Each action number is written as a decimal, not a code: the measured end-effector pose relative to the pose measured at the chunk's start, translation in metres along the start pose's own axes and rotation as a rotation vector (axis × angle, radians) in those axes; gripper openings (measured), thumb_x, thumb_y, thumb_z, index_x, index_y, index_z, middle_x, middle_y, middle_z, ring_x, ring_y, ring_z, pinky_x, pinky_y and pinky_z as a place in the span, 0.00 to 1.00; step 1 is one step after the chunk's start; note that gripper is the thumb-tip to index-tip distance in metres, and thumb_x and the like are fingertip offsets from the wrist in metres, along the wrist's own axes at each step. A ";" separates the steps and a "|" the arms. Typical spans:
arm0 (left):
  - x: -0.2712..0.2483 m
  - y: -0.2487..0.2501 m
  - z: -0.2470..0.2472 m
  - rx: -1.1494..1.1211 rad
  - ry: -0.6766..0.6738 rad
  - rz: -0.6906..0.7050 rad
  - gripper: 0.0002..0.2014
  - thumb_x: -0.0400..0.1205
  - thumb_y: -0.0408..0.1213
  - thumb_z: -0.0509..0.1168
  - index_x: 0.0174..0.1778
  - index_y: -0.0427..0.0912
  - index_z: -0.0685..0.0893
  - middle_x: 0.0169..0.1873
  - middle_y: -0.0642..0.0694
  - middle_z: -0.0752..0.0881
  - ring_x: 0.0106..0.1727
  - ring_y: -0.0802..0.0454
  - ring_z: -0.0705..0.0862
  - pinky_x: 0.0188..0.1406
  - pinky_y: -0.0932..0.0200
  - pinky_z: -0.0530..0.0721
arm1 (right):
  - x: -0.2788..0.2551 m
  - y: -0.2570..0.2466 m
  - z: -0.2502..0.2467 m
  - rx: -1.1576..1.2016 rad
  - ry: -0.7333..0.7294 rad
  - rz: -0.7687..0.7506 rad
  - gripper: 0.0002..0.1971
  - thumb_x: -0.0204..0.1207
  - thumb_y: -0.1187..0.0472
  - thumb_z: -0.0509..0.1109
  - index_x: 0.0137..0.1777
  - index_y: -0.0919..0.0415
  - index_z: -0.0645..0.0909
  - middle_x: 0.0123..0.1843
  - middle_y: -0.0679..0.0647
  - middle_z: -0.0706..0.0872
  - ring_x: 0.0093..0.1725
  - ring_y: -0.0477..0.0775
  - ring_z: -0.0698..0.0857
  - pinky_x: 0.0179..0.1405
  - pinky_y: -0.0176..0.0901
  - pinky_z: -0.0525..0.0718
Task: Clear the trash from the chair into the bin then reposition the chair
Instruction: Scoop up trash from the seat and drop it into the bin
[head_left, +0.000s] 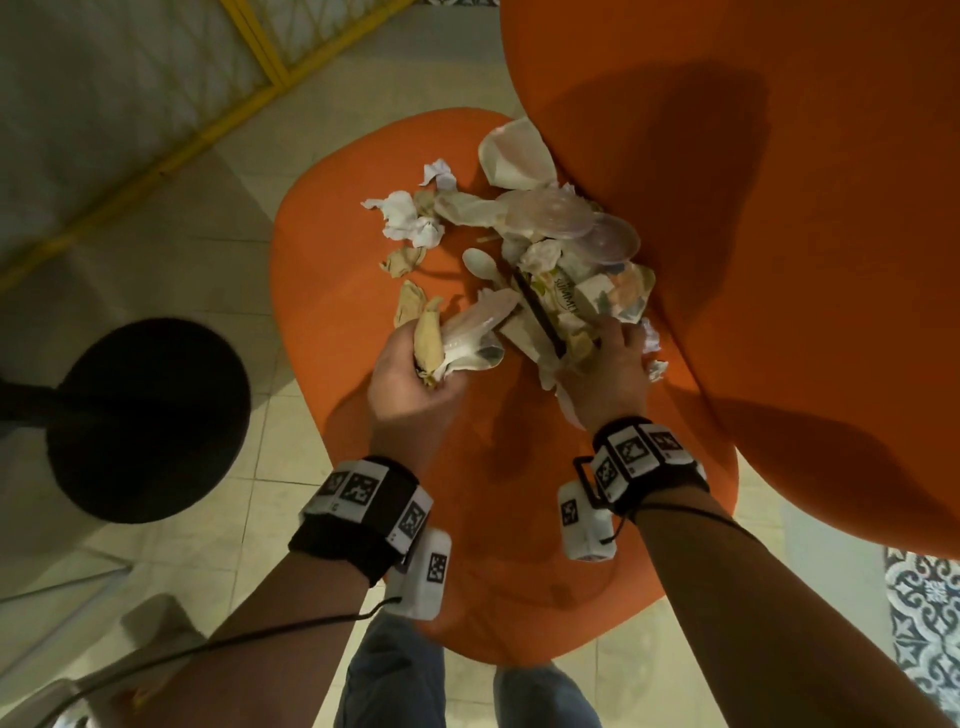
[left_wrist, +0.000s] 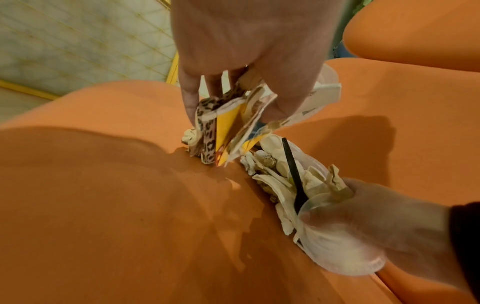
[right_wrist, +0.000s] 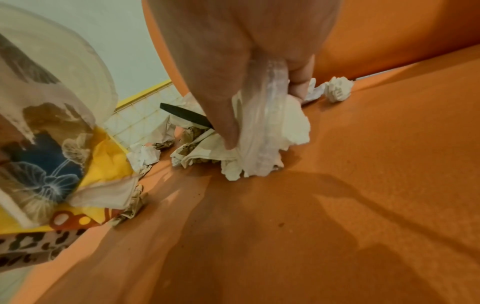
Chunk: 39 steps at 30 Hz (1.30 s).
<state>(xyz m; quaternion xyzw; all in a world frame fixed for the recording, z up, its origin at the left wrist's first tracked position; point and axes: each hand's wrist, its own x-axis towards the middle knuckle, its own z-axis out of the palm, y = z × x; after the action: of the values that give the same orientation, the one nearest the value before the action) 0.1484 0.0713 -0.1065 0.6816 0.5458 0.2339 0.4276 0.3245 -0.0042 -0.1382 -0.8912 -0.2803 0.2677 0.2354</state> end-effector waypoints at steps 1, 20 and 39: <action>-0.003 -0.001 -0.001 0.003 0.012 0.020 0.26 0.70 0.43 0.65 0.66 0.49 0.77 0.52 0.46 0.86 0.51 0.47 0.84 0.51 0.52 0.83 | -0.001 0.000 0.000 0.005 0.008 0.009 0.35 0.71 0.64 0.74 0.77 0.56 0.65 0.77 0.58 0.63 0.70 0.63 0.74 0.59 0.52 0.80; -0.081 -0.069 -0.081 -0.169 0.367 -0.209 0.19 0.72 0.33 0.71 0.58 0.50 0.78 0.43 0.58 0.85 0.44 0.61 0.84 0.43 0.71 0.79 | -0.108 -0.094 0.061 0.196 -0.103 -0.382 0.29 0.66 0.61 0.79 0.67 0.57 0.75 0.69 0.58 0.71 0.63 0.56 0.76 0.48 0.32 0.67; -0.322 -0.422 -0.419 -0.329 0.872 -0.990 0.16 0.68 0.38 0.70 0.50 0.47 0.76 0.40 0.45 0.85 0.42 0.41 0.84 0.40 0.52 0.87 | -0.467 -0.235 0.476 -0.209 -0.992 -0.319 0.33 0.65 0.60 0.81 0.70 0.55 0.73 0.70 0.54 0.73 0.64 0.57 0.79 0.61 0.40 0.75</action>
<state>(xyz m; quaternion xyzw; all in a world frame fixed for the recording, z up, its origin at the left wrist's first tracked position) -0.5050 -0.0796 -0.1928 0.1207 0.8733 0.3439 0.3232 -0.3797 0.0039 -0.1981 -0.6223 -0.5155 0.5886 0.0220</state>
